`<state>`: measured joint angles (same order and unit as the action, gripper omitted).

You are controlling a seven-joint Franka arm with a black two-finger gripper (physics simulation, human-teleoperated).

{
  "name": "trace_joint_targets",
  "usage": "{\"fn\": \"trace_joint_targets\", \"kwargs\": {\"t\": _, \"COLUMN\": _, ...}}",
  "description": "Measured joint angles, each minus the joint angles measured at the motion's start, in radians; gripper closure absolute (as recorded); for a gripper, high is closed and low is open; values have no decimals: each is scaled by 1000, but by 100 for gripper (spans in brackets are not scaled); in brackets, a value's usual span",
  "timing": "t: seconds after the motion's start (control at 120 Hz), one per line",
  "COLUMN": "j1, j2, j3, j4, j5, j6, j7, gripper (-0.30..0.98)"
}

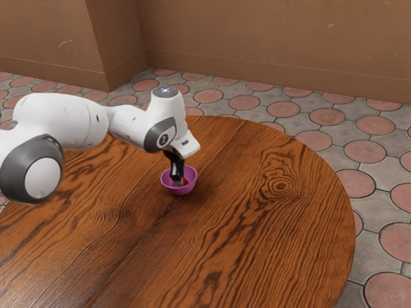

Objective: Take strawberry from the bowl

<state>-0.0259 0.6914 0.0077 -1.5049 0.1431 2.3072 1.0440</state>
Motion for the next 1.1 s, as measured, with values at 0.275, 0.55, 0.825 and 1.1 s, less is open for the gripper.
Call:
{"fn": "trace_joint_targets", "kwargs": {"t": 0.275, "j1": -76, "j2": -327, "j3": -2, "j4": -366, "j5": 30, "j6": 7, "j7": -106, "gripper": 70}}
{"fn": "trace_joint_targets", "kwargs": {"t": 0.55, "j1": -118, "j2": -454, "j3": -57, "j4": -596, "j5": 49, "j6": 10, "j7": -292, "gripper": 71}}
{"fn": "trace_joint_targets", "kwargs": {"t": 0.825, "j1": -129, "j2": -464, "j3": -59, "j4": -606, "j5": 38, "j6": 11, "j7": -420, "gripper": 41}}
{"fn": "trace_joint_targets", "kwargs": {"t": 1.1, "j1": -131, "j2": -659, "j3": -47, "j4": -552, "j5": 27, "j6": -73, "j7": -508, "gripper": 11}}
